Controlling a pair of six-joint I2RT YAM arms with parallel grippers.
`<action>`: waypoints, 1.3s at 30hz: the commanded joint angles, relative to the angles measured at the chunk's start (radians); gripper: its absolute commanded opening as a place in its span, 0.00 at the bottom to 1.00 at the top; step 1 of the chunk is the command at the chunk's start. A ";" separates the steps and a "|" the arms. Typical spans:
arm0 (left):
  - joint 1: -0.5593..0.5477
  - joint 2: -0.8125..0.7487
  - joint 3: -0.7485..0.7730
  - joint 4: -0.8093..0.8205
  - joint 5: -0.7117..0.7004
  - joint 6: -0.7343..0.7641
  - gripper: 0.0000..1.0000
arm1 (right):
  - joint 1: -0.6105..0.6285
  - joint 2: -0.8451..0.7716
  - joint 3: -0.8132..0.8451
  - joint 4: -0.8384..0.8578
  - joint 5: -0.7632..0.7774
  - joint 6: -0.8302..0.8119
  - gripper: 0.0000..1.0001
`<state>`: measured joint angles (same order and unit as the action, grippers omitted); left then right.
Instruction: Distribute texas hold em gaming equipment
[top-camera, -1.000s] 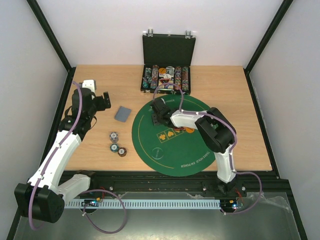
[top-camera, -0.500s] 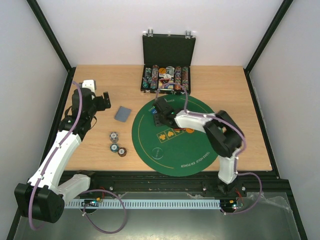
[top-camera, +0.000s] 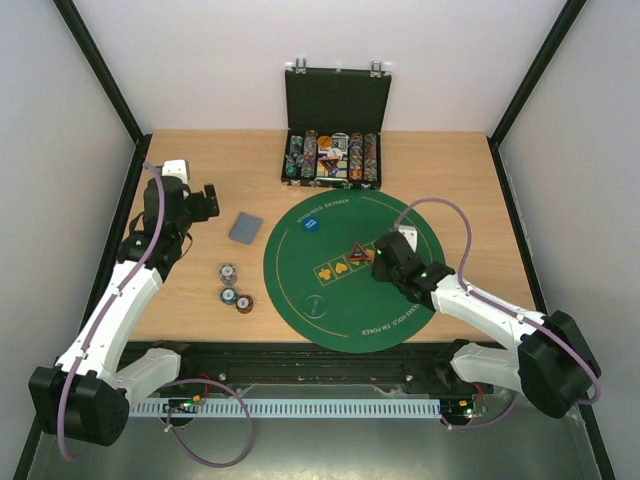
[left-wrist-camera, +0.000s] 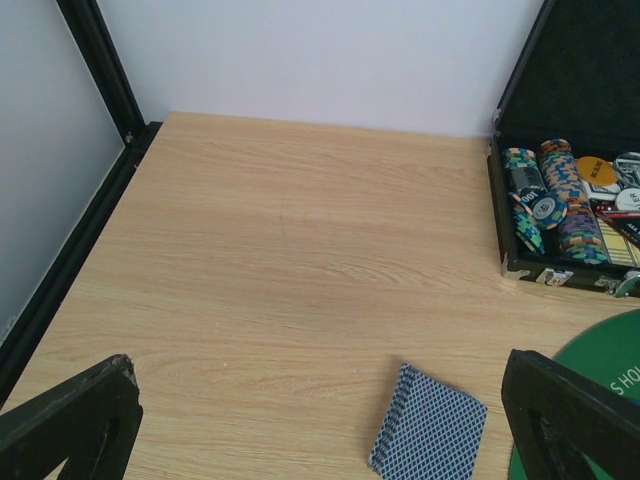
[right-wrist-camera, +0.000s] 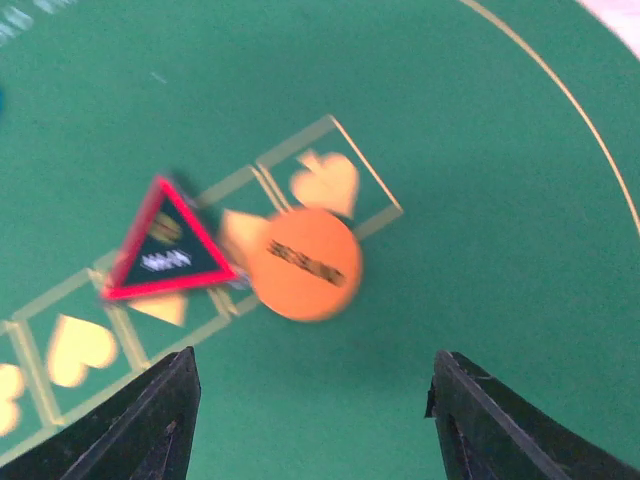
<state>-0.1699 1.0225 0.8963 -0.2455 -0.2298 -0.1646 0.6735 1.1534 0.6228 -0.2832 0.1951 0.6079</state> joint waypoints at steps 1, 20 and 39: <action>-0.005 -0.003 -0.009 0.003 0.002 0.004 1.00 | -0.015 -0.003 -0.048 -0.023 0.065 0.117 0.63; -0.009 0.005 -0.008 0.002 0.020 -0.004 0.99 | -0.132 0.348 -0.010 0.159 -0.035 0.042 0.51; -0.019 -0.001 -0.007 0.001 0.017 -0.006 1.00 | -0.330 0.690 0.281 0.186 -0.116 -0.052 0.42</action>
<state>-0.1833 1.0229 0.8963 -0.2455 -0.2127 -0.1650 0.3866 1.7584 0.8806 -0.0830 0.1108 0.5671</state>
